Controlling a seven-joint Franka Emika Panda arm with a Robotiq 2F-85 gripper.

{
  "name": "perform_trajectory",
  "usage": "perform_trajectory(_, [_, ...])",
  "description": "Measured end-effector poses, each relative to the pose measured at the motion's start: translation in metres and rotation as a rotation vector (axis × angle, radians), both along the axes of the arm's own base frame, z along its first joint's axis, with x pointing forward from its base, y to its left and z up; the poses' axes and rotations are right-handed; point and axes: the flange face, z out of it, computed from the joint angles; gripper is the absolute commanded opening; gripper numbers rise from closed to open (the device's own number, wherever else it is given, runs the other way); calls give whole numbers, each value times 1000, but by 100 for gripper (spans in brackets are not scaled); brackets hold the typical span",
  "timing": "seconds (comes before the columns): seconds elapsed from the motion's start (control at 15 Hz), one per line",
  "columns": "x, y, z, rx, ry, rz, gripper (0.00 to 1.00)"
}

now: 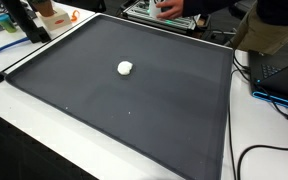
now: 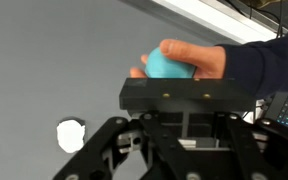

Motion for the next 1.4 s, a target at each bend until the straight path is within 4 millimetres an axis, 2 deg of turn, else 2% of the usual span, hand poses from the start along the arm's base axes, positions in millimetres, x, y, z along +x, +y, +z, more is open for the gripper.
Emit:
perform_trajectory(0.07, [-4, 0, -1, 14, 19, -21, 72])
perform_trajectory(0.13, [-9, -1, -3, 31, 43, -43, 74])
perform_trajectory(0.4, [-28, -4, -4, 103, 81, -116, 100])
perform_trajectory(0.6, [-35, -15, -2, 114, 21, -158, 100])
perform_trajectory(0.73, [-30, -21, -7, 118, -85, -205, 100])
perform_trajectory(0.8, [-22, -33, -10, 107, -153, -226, 100])
perform_trajectory(0.93, [-6, -75, -20, 80, -290, -261, 100])
perform_trajectory(1.0, [0, -88, -27, 63, -351, -265, 100])
perform_trajectory(1.07, [2, -86, -33, 42, -405, -263, 100])
perform_trajectory(1.2, [-3, -65, -53, -10, -494, -229, 100])
perform_trajectory(1.4, [0, -32, -83, -54, -500, -156, 100])
